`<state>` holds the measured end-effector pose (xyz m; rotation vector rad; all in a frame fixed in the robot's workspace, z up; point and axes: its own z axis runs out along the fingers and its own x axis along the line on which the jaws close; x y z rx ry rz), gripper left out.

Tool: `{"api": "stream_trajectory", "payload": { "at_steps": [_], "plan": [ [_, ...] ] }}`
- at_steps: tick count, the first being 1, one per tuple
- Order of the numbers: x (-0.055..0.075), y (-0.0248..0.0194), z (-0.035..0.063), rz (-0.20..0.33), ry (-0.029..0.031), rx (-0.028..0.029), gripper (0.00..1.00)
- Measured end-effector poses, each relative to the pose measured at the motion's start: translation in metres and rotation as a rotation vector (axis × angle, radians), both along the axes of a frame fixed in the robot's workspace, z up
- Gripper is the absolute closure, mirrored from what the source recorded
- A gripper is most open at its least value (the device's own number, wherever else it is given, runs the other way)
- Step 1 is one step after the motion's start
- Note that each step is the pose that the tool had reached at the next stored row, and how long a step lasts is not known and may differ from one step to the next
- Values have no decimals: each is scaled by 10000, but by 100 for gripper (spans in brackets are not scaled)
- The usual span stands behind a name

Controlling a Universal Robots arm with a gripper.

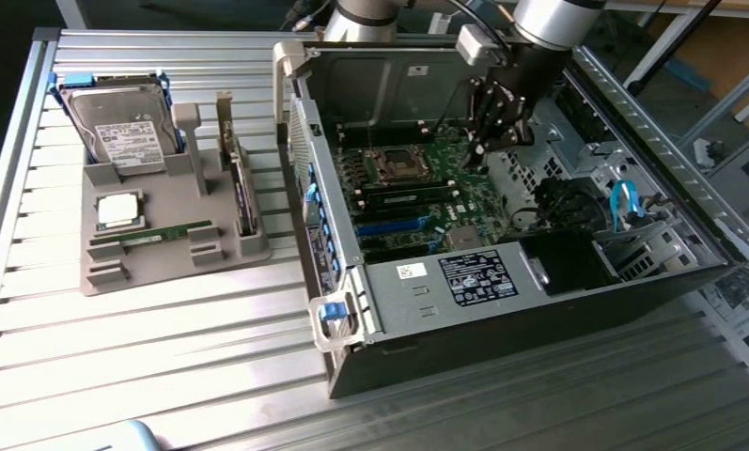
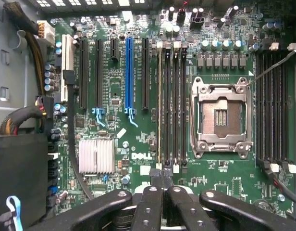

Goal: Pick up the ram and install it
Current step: 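Insert the ram into the slot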

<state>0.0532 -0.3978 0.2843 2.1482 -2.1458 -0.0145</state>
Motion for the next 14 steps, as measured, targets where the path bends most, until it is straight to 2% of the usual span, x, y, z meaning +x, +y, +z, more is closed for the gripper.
{"api": "stream_trajectory", "payload": {
  "at_steps": [14],
  "plan": [
    [137, 0, 72, 0, 60, -57, 89]
  ]
}}
